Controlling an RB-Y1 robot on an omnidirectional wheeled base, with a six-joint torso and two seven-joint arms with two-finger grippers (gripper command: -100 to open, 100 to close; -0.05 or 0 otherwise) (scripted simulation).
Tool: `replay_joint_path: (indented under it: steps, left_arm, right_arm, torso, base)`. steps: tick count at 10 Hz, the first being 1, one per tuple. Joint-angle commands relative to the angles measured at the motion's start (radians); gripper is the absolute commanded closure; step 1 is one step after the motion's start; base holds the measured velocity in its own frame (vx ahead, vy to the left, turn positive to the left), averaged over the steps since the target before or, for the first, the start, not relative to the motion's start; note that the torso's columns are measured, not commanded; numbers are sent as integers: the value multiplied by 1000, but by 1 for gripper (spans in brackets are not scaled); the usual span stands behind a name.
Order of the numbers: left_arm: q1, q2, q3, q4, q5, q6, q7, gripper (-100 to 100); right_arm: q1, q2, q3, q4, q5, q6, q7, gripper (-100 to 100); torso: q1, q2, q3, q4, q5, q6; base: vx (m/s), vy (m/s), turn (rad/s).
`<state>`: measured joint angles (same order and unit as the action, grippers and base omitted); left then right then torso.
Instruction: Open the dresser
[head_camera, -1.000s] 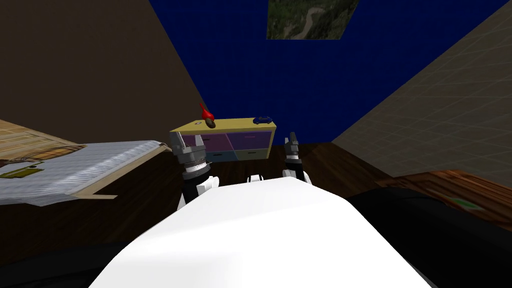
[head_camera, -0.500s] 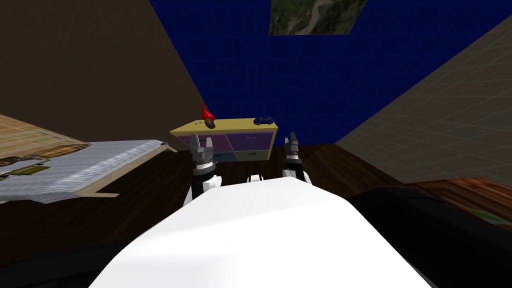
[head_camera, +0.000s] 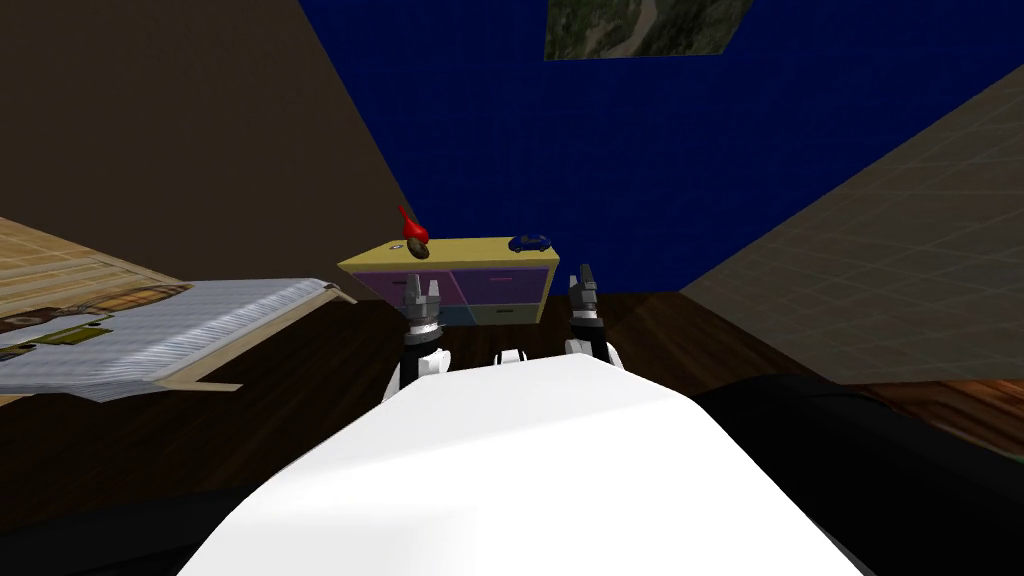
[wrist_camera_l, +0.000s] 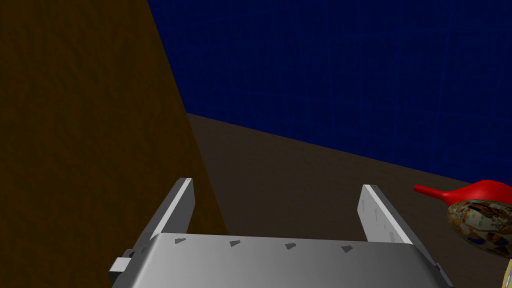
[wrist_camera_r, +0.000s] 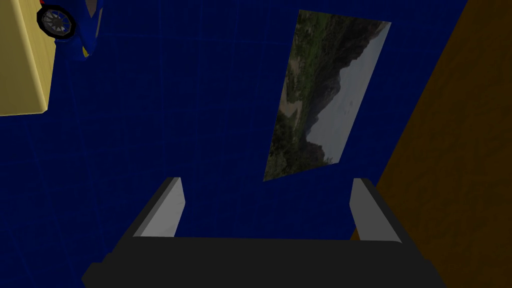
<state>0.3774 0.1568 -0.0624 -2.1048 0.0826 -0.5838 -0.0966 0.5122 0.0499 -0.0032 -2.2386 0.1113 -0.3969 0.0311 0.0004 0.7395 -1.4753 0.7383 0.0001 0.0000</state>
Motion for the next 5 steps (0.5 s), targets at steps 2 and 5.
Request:
replay_joint_path:
  steps: [2,5]
  left_arm:
    - [-39,3,-46,111,17,-5,-15,-100]
    - [-65,5,-76,181,30,-8,-24,-100]
  right_arm:
    - [0,0,0,0,0,0,0,0]
    - [0,0,0,0,0,0,0,0]
  torso:
    - [-1,-1,-1,0,0,0]
    - [0,-1,-1,0,0,0]
  base:
    - [91,-36,74]
    - [87,-40,40]
